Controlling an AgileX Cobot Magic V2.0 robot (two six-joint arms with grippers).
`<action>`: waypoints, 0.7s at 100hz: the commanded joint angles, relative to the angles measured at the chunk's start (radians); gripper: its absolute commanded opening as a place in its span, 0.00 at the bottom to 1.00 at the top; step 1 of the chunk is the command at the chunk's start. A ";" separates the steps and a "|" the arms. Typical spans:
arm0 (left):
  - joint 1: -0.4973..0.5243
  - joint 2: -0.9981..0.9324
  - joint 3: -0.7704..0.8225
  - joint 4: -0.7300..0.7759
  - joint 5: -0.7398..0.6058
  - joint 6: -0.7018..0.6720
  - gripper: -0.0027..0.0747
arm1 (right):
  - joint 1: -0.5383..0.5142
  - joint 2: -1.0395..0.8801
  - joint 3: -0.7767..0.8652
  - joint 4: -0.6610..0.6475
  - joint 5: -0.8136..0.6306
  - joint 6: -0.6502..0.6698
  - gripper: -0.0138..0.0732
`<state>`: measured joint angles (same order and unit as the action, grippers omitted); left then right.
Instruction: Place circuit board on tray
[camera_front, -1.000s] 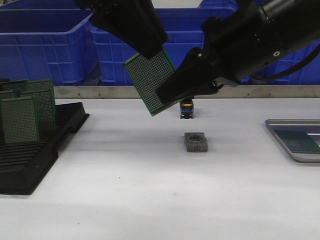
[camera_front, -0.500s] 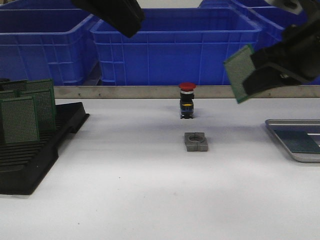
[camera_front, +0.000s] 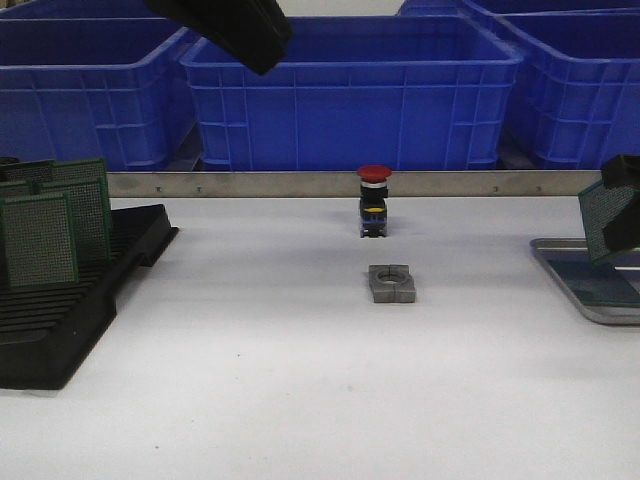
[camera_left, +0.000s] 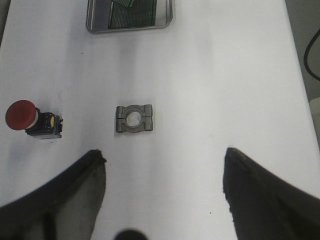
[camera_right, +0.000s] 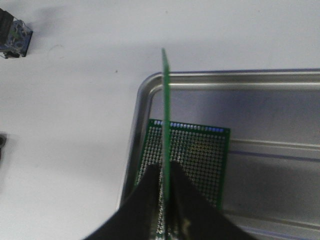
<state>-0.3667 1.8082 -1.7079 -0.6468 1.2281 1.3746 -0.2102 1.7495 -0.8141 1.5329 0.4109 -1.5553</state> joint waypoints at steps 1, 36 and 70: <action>0.001 -0.051 -0.032 -0.067 0.043 -0.014 0.64 | -0.005 -0.036 -0.019 0.027 0.031 0.003 0.50; 0.024 -0.053 -0.073 -0.031 0.048 -0.187 0.61 | -0.005 -0.095 -0.019 -0.014 0.011 0.003 0.75; 0.140 -0.068 -0.185 0.086 0.048 -0.556 0.01 | -0.005 -0.311 0.055 -0.104 0.081 0.003 0.17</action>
<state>-0.2559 1.8042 -1.8590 -0.5293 1.2431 0.8932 -0.2102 1.5276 -0.7684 1.4169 0.4558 -1.5525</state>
